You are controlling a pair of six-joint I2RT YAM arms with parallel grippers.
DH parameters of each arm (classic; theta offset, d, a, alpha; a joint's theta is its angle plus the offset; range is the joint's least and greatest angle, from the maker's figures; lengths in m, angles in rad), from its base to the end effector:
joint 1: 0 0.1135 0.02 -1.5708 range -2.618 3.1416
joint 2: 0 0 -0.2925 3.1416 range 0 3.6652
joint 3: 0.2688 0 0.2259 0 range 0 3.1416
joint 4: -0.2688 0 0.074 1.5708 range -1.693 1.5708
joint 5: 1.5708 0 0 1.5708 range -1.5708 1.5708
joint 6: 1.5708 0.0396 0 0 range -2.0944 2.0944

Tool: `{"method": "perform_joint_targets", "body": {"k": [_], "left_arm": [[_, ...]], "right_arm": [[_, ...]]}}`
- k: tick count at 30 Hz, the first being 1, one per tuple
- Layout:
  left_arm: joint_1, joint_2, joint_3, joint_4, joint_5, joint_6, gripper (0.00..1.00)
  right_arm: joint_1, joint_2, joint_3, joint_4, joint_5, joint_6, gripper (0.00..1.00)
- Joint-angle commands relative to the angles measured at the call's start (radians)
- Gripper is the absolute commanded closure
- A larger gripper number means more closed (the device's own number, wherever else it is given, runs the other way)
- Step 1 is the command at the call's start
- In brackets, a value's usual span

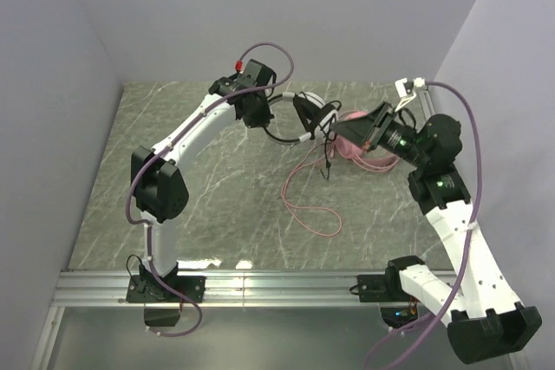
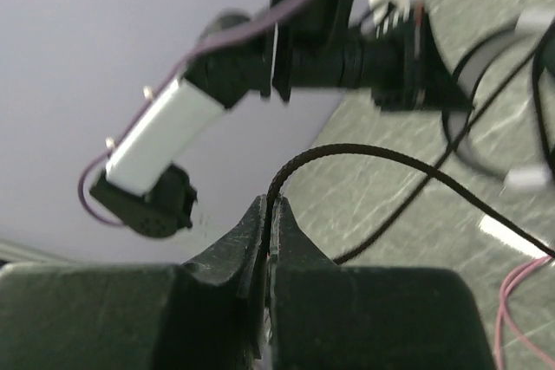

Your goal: Wrap the headphones

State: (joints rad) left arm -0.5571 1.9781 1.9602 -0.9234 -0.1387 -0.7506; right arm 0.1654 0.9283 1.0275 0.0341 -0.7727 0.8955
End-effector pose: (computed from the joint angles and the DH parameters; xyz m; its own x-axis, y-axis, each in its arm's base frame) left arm 0.3605 -0.2181 0.3466 -0.8118 -0.2902 -0.5068 -0.1355 0.9377 -0.3198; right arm 0.1503 0.0531 0.4425 -0.5427 0.4760 -0.6920 -0.6026 0.3532 0.7156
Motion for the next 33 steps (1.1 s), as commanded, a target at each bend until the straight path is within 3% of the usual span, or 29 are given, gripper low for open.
{"method": "perform_joint_targets", "body": {"k": [1, 7, 18, 26, 33], "left_arm": [[0.026, -0.077, 0.06, 0.11, -0.045, -0.087, 1.0], [0.054, -0.097, 0.074, 0.12, -0.113, -0.087, 1.0], [0.149, -0.214, 0.097, 0.207, -0.061, -0.142, 1.0], [0.149, -0.462, -0.137, 0.417, 0.013, -0.167, 1.0], [0.149, -0.587, -0.23, 0.482, 0.115, -0.165, 1.0]], "right_arm": [[0.063, -0.061, -0.062, 0.07, 0.05, -0.023, 1.0], [0.164, -0.124, -0.193, 0.075, 0.102, -0.032, 1.0], [0.253, -0.204, -0.325, -0.006, 0.216, -0.09, 1.0], [0.255, -0.163, -0.46, 0.146, 0.302, -0.003, 1.0], [0.27, -0.086, -0.517, 0.234, 0.372, 0.054, 1.0]]}}
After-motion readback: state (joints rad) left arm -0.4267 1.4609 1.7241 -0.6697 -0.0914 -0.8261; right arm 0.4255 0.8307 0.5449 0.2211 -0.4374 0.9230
